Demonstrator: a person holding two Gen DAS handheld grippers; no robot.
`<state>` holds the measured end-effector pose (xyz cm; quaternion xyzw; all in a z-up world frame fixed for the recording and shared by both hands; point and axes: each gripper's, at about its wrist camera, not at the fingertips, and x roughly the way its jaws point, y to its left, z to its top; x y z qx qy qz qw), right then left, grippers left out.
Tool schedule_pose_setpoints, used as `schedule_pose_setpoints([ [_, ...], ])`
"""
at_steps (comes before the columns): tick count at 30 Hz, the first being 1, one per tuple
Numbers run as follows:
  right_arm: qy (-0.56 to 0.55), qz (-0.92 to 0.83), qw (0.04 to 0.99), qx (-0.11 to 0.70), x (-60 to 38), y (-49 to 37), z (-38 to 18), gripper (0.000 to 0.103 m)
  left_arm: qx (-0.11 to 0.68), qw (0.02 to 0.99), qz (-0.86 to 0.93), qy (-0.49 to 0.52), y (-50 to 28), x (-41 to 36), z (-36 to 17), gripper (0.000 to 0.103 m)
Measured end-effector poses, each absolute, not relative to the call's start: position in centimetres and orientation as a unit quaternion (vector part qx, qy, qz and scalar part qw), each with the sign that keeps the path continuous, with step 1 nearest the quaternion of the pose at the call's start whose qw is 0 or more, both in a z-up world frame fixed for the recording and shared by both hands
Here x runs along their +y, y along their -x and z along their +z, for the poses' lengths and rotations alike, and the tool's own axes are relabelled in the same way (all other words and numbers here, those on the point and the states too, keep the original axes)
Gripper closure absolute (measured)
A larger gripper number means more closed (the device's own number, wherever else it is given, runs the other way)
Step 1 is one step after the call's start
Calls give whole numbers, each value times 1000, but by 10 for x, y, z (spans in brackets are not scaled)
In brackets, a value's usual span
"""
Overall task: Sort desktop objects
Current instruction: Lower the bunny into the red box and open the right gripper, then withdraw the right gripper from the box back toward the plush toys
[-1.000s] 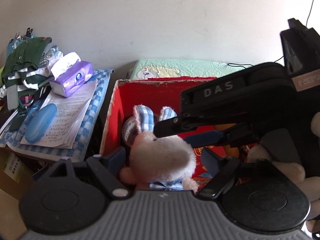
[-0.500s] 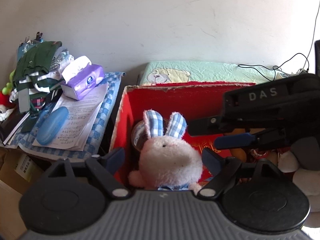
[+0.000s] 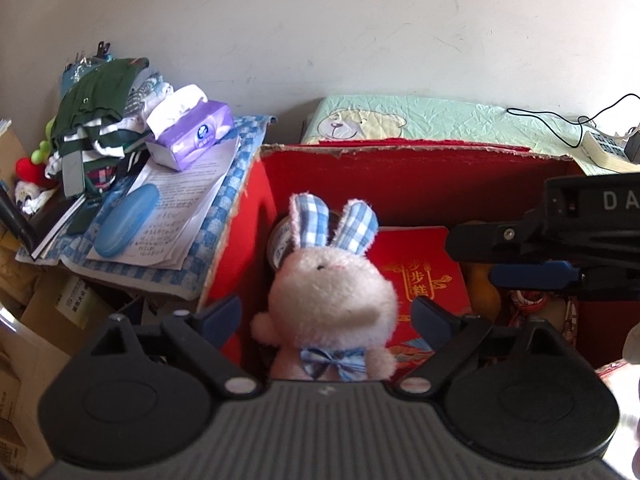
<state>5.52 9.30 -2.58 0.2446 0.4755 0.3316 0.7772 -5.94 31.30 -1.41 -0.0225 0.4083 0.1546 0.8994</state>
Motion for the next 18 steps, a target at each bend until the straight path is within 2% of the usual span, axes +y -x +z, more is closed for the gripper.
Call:
schedule_pose_setpoints([
  [14,-249,362,776,453,40,-49,-10,46,423,884,196,32,54,260,-6,8],
  [18,-242,369,781,441,28,-46,-3,43,424,881,207,36,54,247,-3,8],
])
